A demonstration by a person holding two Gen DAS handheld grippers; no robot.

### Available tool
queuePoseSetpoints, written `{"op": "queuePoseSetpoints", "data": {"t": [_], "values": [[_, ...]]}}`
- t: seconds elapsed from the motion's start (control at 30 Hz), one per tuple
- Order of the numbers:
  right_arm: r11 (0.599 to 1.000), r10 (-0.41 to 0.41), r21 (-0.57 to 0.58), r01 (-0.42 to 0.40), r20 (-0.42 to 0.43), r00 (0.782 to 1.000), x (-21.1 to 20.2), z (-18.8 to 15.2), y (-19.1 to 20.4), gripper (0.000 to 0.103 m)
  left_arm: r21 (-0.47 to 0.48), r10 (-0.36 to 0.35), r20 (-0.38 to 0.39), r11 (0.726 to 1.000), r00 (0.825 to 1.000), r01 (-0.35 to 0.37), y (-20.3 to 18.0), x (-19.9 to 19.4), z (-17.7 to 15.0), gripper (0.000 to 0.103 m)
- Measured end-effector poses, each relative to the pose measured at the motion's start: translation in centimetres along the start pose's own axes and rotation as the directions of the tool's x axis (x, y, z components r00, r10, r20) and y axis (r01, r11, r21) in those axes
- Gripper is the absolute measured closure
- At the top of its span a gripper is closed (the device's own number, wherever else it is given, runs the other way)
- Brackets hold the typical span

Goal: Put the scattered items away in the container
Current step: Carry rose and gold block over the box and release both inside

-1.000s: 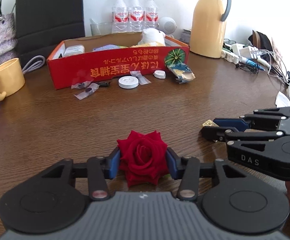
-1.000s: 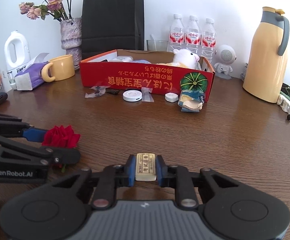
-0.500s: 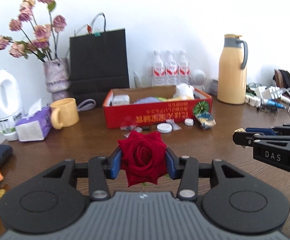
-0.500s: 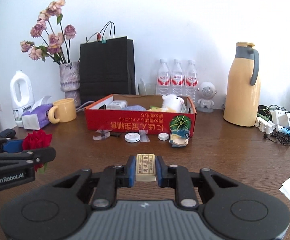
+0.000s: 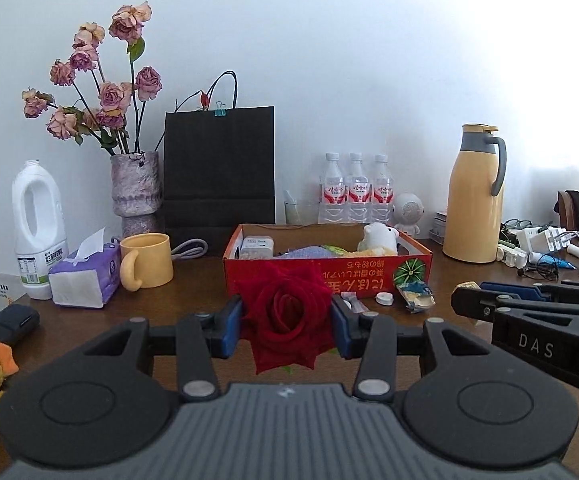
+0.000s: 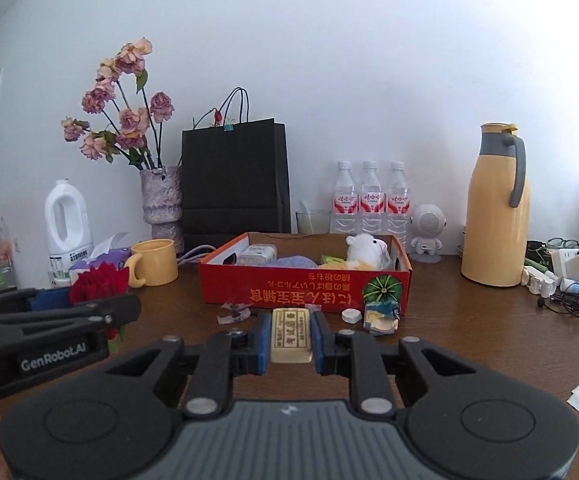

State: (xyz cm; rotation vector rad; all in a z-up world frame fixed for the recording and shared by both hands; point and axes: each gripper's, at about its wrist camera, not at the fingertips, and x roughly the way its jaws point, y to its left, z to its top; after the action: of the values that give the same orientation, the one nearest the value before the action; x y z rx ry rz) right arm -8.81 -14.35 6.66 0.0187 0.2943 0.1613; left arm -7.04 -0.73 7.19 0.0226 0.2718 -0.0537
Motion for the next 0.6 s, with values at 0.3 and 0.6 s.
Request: {"op": "queuePoseSetpoints", "data": {"t": [0.3, 0.6], "values": [[1.0, 0.024, -0.002, -0.024, 0.019, 1.0, 11.6, 7.3, -1.8, 0.083, -0.086, -0.019, 0.017, 0.996, 1.0, 0.021, 1.5, 13.1, 6.8, 0.057], [0.997, 0.078, 0.014, -0.077, -0.031, 0.996, 24.3, 17.3, -4.5, 0.083, -0.103, -0.04, -0.096, 0.994, 0.995, 0.03, 3.2, 27.6, 14.6, 0.057]]}}
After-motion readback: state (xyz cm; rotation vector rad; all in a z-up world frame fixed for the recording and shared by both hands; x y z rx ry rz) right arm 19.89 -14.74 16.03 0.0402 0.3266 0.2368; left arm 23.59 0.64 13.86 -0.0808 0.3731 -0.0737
